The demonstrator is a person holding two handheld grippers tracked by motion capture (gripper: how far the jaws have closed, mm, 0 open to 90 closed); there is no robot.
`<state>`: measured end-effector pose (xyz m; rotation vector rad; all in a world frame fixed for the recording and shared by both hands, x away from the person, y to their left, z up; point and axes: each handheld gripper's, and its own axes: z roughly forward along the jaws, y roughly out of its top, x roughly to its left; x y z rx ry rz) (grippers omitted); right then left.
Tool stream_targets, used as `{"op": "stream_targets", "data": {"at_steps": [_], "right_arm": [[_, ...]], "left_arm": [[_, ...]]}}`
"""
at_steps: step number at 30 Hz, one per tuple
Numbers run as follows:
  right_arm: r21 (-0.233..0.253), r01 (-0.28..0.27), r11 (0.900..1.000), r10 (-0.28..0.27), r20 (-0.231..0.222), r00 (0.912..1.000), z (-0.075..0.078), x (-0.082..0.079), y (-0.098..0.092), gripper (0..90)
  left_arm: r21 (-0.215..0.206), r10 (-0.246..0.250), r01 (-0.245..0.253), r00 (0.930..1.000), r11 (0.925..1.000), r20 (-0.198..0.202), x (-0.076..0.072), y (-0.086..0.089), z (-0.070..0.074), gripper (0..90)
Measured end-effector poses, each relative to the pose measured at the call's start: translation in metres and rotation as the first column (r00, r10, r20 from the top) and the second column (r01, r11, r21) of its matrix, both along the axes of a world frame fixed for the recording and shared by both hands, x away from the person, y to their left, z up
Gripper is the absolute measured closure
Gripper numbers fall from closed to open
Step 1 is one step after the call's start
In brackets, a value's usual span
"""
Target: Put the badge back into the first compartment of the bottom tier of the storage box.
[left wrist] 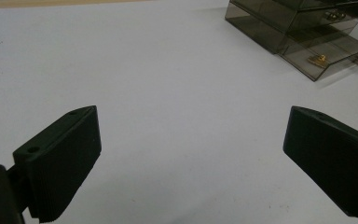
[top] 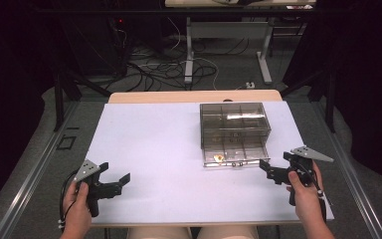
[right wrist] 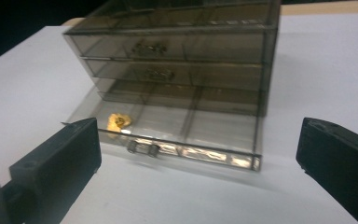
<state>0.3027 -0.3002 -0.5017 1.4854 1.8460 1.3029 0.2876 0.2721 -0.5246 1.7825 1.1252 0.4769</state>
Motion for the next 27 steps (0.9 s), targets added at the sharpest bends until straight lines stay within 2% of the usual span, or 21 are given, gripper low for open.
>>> {"op": "stream_targets", "data": {"at_steps": [6, 8, 12, 14, 16, 18, 20, 21, 27], "right_arm": [[-0.029, 0.043, 0.999, -0.043, -0.003, 0.9991, -0.017, 0.001, -0.011, 0.0], [-0.028, 0.048, 0.998, -0.048, -0.010, 0.9988, -0.018, 0.001, -0.012, 0.0], [-0.060, 0.064, 0.996, -0.066, -0.024, 0.9976, -0.022, 0.003, -0.017, 0.0], [-0.053, 0.082, 0.995, -0.082, -0.009, 0.9966, -0.024, 0.003, -0.020, 0.0], [-0.050, 0.095, 0.994, -0.095, -0.012, 0.9954, -0.026, 0.004, -0.025, 0.0], [-0.022, 0.107, 0.994, -0.107, -0.031, 0.9937, -0.028, 0.004, -0.028, 0.0], [-0.014, 0.111, 0.994, -0.111, -0.034, 0.9932, -0.031, 0.005, -0.033, 0.0], [-0.016, 0.125, 0.992, -0.126, -0.051, 0.9908, -0.032, 0.006, -0.036, 0.0], [0.001, 0.158, 0.987, -0.158, -0.050, 0.9862, -0.034, 0.007, -0.045, 0.0]], "left_arm": [[0.007, -0.008, 0.008, 1.0000, 0.9999, -0.002, 0.000, 0.000, 0.000, 4.1], [0.007, -0.009, 0.009, 0.9999, 0.9999, -0.007, 0.000, 0.000, 0.000, 4.1], [0.010, -0.014, 0.014, 0.9999, 0.9998, -0.007, 0.000, 0.000, 0.000, 4.1], [0.005, -0.014, 0.014, 0.9999, 0.9999, -0.005, 0.001, -0.001, 0.000, 4.1], [0.005, -0.015, 0.015, 0.9999, 0.9999, -0.006, 0.001, -0.001, 0.000, 4.1], [0.012, -0.018, 0.018, 0.9998, 0.9998, -0.007, 0.001, 0.000, 0.000, 4.1], [0.012, -0.017, 0.018, 0.9998, 0.9998, -0.007, 0.001, 0.000, 0.000, 4.1], [0.012, -0.016, 0.016, 0.9998, 0.9998, -0.007, 0.001, 0.000, 0.000, 4.1], [0.010, -0.016, 0.016, 0.9999, 0.9998, -0.003, 0.001, 0.000, 0.000, 4.1]]}}
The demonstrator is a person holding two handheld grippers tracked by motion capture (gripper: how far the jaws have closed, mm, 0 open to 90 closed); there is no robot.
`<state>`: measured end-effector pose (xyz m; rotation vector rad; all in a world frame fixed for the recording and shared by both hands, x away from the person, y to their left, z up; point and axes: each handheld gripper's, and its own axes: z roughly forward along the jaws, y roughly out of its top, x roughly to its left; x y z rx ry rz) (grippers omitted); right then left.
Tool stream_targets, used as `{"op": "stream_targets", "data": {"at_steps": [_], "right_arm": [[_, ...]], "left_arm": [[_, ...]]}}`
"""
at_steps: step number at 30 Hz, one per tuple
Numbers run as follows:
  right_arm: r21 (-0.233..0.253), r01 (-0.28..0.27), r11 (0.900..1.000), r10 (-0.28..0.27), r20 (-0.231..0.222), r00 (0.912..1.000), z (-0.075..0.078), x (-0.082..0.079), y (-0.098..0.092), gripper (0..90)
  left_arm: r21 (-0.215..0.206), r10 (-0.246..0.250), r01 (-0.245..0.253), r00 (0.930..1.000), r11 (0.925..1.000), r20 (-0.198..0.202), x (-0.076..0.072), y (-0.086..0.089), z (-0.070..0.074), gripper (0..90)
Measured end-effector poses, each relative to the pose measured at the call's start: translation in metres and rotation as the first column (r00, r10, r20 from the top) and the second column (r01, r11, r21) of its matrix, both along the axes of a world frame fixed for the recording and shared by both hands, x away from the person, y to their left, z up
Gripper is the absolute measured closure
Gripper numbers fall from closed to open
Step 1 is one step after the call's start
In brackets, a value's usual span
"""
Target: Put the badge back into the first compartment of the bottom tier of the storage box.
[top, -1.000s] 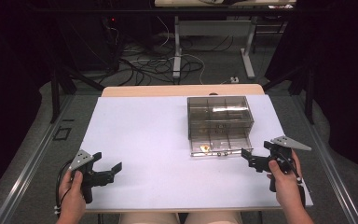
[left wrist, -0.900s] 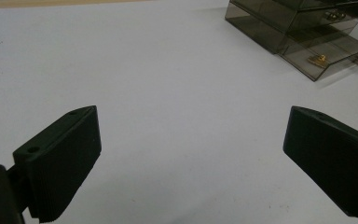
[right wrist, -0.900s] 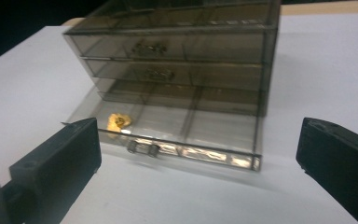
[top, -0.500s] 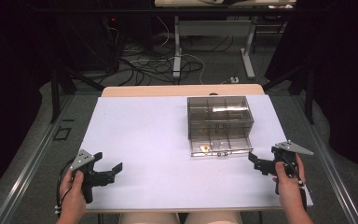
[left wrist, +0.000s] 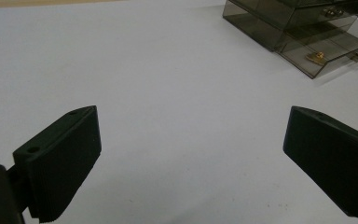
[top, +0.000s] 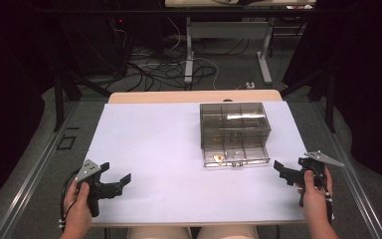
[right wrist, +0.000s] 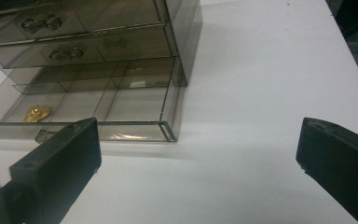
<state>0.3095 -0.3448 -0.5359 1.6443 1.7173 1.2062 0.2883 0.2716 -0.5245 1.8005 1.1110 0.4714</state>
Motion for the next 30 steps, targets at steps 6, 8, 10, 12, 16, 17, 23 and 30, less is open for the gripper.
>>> {"op": "stream_targets", "data": {"at_steps": [6, 8, 10, 12, 16, 17, 23, 30], "right_arm": [[0.030, 0.010, 0.999, -0.010, -0.024, 0.9997, -0.0009, -0.0001, -0.0031, 0.0], [0.035, 0.011, 0.999, -0.010, -0.022, 0.9997, -0.0024, 0.0007, -0.0036, 0.0], [0.038, 0.011, 0.999, -0.009, -0.034, 0.9994, -0.0030, 0.0010, -0.0042, 0.0], [0.045, 0.017, 0.999, -0.015, -0.042, 0.9990, -0.0037, 0.0012, -0.0040, 0.0], [0.057, 0.021, 0.998, -0.018, -0.043, 0.9989, -0.0047, 0.0012, -0.0048, 0.0], [0.054, 0.010, 0.999, -0.008, -0.038, 0.9993, -0.0051, 0.0014, -0.0059, 0.0], [0.062, 0.021, 0.998, -0.017, -0.057, 0.9982, -0.0065, 0.0012, -0.0060, 0.0], [0.071, 0.032, 0.997, -0.027, -0.067, 0.9974, -0.0075, 0.0009, -0.0066, 0.0]], "left_arm": [[-0.008, 0.002, -0.002, 1.0000, 1.0000, -0.004, 0.0000, -0.0010, -0.0004, 4.1], [-0.008, 0.002, -0.002, 1.0000, 1.0000, -0.004, -0.0001, -0.0011, -0.0003, 4.1], [-0.008, 0.001, -0.001, 1.0000, 1.0000, -0.003, -0.0001, -0.0011, -0.0002, 4.1], [-0.007, 0.001, -0.001, 1.0000, 1.0000, -0.004, -0.0002, -0.0009, -0.0002, 4.1], [-0.008, 0.002, -0.002, 1.0000, 1.0000, -0.003, 0.0003, -0.0007, -0.0004, 4.1], [-0.009, 0.001, -0.002, 1.0000, 1.0000, -0.003, 0.0005, -0.0006, -0.0004, 4.1], [-0.007, 0.000, 0.000, 1.0000, 1.0000, -0.004, 0.0001, -0.0007, -0.0001, 4.1], [0.000, -0.006, 0.006, 1.0000, 1.0000, -0.002, 0.0007, 0.0008, 0.0003, 4.1]]}}
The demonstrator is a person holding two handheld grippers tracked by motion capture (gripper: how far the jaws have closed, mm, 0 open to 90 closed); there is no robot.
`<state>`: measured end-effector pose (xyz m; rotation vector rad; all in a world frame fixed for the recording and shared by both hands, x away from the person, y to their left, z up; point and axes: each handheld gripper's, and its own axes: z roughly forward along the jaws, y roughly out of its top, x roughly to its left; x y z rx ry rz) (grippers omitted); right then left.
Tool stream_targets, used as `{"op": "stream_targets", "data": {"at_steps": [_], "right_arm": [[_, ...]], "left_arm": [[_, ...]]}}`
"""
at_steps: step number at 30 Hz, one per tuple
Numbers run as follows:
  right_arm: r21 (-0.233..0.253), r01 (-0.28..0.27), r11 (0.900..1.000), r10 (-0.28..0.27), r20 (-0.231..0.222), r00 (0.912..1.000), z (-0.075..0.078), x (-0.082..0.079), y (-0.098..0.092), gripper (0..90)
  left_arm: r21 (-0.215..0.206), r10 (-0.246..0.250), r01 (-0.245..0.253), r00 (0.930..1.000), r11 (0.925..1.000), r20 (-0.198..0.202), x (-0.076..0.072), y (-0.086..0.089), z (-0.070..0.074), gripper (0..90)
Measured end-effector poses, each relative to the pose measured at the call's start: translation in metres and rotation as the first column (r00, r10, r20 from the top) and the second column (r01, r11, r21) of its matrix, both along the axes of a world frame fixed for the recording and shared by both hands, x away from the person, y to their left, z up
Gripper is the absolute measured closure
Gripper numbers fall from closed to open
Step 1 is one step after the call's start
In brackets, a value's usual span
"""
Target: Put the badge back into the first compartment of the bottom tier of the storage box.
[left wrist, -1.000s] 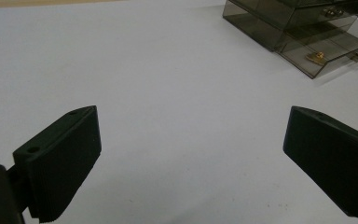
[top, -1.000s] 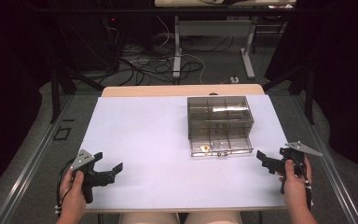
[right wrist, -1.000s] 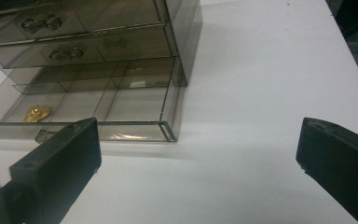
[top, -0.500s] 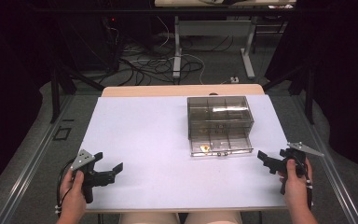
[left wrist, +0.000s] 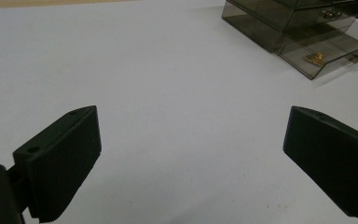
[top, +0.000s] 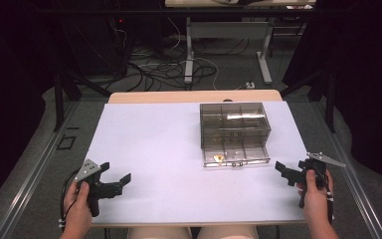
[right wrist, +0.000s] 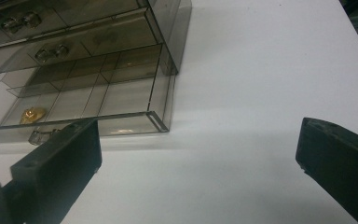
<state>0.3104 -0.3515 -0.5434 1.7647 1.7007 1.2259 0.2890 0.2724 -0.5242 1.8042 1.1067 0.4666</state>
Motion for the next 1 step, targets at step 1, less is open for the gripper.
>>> {"op": "stream_targets", "data": {"at_steps": [1], "right_arm": [[0.001, -0.002, 1.000, 0.002, 0.001, 1.0000, -0.0002, 0.0000, 0.0001, 0.0]], "left_arm": [[-0.007, 0.005, -0.005, 1.0000, 1.0000, 0.000, 0.0001, -0.0006, -0.0001, 4.1]]}}
